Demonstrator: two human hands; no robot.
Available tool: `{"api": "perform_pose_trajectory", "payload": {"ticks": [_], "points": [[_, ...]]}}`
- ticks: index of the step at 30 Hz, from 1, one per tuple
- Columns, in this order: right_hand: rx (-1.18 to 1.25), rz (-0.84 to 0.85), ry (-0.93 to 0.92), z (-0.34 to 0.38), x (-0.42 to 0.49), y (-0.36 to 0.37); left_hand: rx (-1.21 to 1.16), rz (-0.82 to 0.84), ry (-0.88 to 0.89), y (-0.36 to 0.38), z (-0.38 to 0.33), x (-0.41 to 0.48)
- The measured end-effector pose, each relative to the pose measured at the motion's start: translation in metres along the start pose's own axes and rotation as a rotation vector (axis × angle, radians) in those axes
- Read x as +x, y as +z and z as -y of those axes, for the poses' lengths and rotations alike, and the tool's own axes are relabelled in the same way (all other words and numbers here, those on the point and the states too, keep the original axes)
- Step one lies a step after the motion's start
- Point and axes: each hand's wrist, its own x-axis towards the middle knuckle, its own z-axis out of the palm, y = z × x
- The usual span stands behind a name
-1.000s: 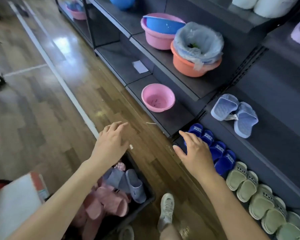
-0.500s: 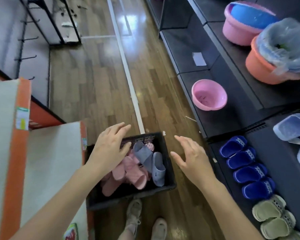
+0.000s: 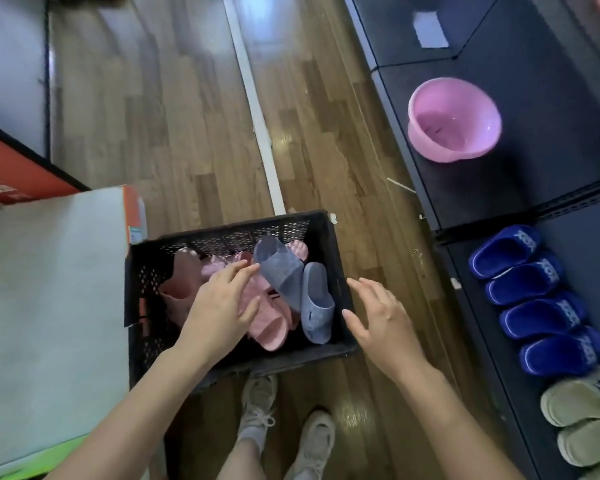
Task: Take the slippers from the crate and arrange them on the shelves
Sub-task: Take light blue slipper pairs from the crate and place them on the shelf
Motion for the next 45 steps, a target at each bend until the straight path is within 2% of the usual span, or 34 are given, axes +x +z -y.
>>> {"api": "perform_pose_trajectory", "payload": {"ticks": [11,17,19,23,29,34,37,40,45], "points": [[0.043,0.226,0.102,-0.071,0.114,0.168,-0.016,0.034,0.025,0.111,0.062,0.092],[-0.137,0.496,0.261,-0.098,0.148,0.234,-0.014,0.089,0.021,0.144,0.086,0.109],[-0.216,0.498,0.255,-0.099,0.15,0.244,-0.01,0.101,0.014,0.149,0.094,0.11],[-0.303,0.363,0.157,-0.095,0.14,0.24,0.002,0.119,0.023,0.15,0.104,0.104],[-0.016,0.231,0.162,-0.078,0.127,0.208,-0.035,0.127,0.013,0.143,0.096,0.087],[0.273,0.142,0.165,-0.059,0.12,0.165,-0.157,0.151,0.003,0.13,0.081,0.074],[0.556,0.111,0.178,-0.042,0.115,0.143,-0.316,0.207,-0.053,0.125,0.071,0.066],[0.798,0.069,0.179,-0.025,0.112,0.127,-0.615,0.266,-0.173,0.121,0.065,0.058],[1.02,0.065,0.201,-0.014,0.107,0.114,-0.965,0.101,-0.307,0.113,0.071,0.055]]}}
